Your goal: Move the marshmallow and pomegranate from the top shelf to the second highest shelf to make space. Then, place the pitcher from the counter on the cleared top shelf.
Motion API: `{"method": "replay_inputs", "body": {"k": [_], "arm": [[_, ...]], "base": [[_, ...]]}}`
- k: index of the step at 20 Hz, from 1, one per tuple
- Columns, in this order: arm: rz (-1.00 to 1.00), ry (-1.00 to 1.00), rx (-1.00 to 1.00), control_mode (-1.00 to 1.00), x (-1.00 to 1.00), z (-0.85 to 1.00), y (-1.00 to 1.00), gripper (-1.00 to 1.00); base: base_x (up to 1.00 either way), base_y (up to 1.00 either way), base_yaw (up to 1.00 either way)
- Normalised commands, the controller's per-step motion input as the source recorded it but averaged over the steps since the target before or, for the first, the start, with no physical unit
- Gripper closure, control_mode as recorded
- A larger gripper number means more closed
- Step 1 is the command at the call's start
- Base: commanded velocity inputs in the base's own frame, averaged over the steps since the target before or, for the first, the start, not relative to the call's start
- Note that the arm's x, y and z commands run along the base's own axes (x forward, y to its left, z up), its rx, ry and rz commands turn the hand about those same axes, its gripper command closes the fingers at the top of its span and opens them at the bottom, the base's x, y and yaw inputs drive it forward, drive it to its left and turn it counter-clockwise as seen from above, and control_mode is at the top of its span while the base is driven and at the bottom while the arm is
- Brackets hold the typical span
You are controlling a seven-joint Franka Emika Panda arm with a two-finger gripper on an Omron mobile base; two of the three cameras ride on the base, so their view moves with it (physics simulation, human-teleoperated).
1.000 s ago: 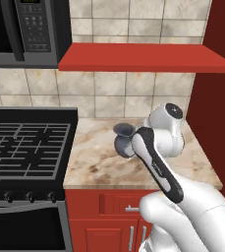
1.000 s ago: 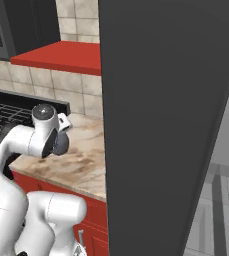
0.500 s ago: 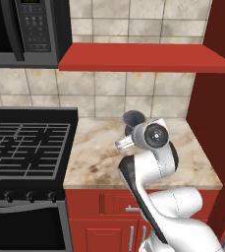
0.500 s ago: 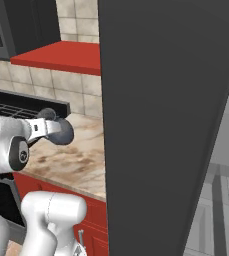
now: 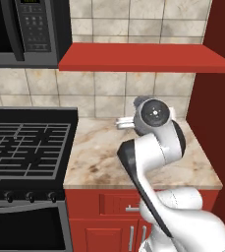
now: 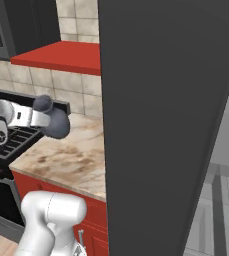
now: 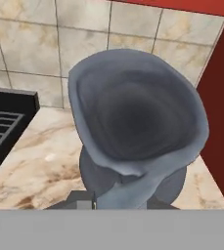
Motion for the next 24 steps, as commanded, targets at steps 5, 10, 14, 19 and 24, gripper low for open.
{"method": "replay_inputs", "body": {"k": [5,10,14,19,24], "arm": [[0.05,0.21,0.24,-1.00,-0.12,0.40,-0.02,1.00],[0.18,0.14,0.09,-1.00,0.00,0.01,0.00,1.00],[0.10,0.01,0.02,-1.00,0.00,-0.12,0.00,1.00],[0.03,-0.08,0.00,-1.00,-0.11,-0.31,-0.02,1.00],[0.01,-0.19,0.00,-1.00,-0.10,-0.15,-0.05,1.00]], "base": [[0.00,0.00,0.00],[0.00,0.00,0.00],[0.00,0.00,0.00],[0.00,0.00,0.00],[0.00,0.00,0.00]]}}
